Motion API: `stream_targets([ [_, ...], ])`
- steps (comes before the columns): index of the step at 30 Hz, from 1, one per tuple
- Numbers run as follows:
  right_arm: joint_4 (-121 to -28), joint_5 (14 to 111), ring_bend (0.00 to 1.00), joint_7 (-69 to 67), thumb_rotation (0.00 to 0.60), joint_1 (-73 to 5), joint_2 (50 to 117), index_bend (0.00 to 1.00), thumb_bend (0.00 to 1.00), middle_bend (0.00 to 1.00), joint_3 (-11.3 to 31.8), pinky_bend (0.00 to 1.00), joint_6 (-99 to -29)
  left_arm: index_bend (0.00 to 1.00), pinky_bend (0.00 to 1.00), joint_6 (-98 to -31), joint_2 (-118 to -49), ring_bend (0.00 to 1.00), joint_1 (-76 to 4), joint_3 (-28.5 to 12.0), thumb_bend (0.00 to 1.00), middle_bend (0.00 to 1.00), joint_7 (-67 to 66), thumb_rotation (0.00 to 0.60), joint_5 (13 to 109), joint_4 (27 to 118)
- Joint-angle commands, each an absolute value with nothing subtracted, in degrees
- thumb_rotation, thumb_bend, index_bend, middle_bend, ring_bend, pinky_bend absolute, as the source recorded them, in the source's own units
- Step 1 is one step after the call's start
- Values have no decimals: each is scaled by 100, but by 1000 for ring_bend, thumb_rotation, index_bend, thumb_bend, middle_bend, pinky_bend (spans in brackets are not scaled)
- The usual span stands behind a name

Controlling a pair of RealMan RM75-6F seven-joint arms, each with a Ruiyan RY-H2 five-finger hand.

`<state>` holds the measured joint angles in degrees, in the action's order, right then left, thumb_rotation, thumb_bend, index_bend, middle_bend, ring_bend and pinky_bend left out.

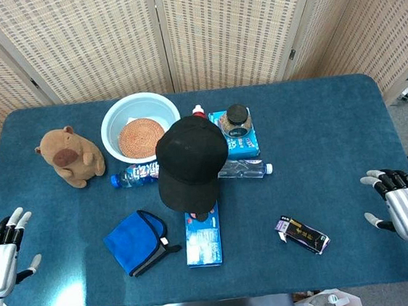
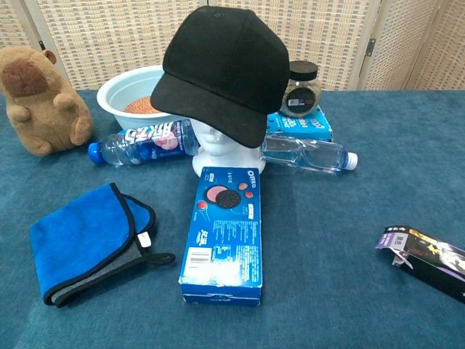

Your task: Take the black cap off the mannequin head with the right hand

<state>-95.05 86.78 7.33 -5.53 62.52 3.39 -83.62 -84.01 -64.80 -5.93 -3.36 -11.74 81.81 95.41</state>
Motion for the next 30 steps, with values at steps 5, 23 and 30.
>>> stream_targets([
  [5, -9500, 8750, 180, 702, 600, -600, 6261, 312, 0, 247, 329, 208, -8329, 99, 0, -8440, -6477, 58, -574, -331, 241, 41, -1153, 600, 8200, 9541],
  [23, -9591, 9602, 180, 594, 600, -1337, 6295, 312, 0, 247, 347, 208, -7788, 99, 0, -8534, -6425, 58, -529, -291, 241, 41, -1089, 600, 8332, 9657],
  [30, -9604, 10051, 180, 652, 600, -2071, 6627, 312, 0, 247, 489, 208, -7223, 100, 0, -8587, -6379, 59, -487, -267, 240, 41, -1149, 600, 8359, 9758],
])
